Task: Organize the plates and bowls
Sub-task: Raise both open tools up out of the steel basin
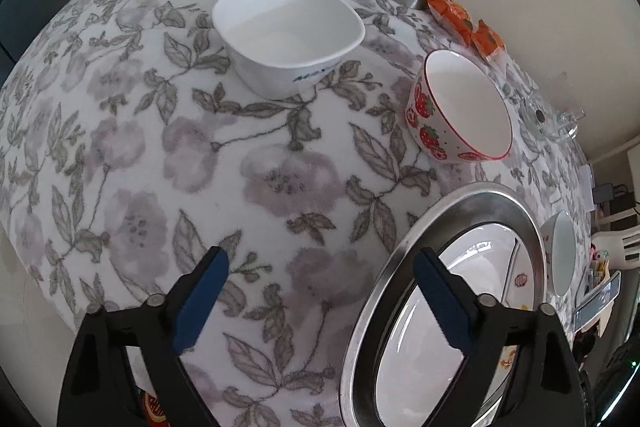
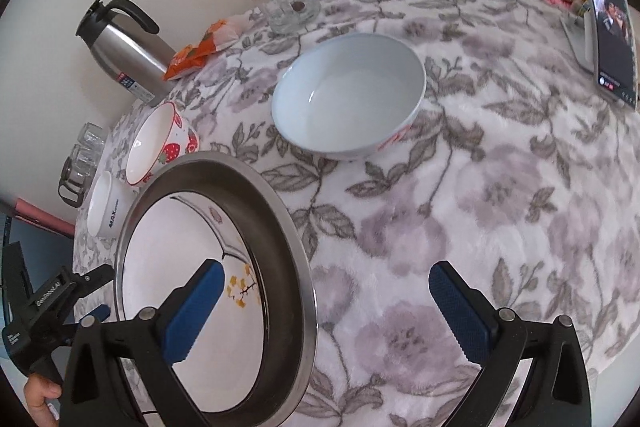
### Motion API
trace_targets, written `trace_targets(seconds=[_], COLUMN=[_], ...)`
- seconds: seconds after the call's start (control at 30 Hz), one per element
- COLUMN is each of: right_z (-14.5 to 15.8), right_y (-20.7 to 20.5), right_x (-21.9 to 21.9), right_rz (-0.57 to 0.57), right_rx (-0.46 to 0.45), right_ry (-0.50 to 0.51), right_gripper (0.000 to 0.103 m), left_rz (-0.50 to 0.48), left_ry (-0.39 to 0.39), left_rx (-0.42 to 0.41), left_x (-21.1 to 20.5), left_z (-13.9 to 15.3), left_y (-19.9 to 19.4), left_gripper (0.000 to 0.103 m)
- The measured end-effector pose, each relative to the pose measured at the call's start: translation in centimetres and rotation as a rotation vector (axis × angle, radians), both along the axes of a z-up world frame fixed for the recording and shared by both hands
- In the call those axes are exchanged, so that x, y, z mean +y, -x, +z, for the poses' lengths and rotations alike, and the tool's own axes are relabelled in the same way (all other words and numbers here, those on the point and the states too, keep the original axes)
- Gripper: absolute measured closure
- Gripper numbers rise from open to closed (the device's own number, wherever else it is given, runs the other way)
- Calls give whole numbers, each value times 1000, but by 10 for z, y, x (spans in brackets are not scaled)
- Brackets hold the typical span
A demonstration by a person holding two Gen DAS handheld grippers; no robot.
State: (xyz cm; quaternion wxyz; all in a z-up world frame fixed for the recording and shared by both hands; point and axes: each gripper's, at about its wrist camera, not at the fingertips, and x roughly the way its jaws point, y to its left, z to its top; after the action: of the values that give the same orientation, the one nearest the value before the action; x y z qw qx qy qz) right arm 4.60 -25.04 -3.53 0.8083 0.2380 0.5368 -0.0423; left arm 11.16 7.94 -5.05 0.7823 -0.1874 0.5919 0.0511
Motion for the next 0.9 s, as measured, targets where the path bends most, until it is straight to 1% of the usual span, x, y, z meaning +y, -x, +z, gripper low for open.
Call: trace_targets(seconds=[0.07,0.13,0.37,0.53,0.8,0.9], right_z=[0,0,0,-3,-4,-5], right_y=[0,0,0,-1,-2,-3], right_x=[1,2,0,-1,1,2], right_rz=[1,3,-1,-2,13,11], right_rx=[7,6,7,21,28,28], right_ry=[-2,0,-7,-10,-9,-10], right_gripper=[0,0,0,0,0,0], left_rz=[-6,-10,-10,-26,-37,-34], left_ry=[18,28,51,17,-11,-6], left_rx=[4,7,16,28,24,22], left_x=[0,-1,0,-3,-6,-6], left_z=[-2,-3,-6,-8,-6,-5], left_y=[0,-1,1,0,-1,-1], left_gripper=[24,26,26,26,26,26])
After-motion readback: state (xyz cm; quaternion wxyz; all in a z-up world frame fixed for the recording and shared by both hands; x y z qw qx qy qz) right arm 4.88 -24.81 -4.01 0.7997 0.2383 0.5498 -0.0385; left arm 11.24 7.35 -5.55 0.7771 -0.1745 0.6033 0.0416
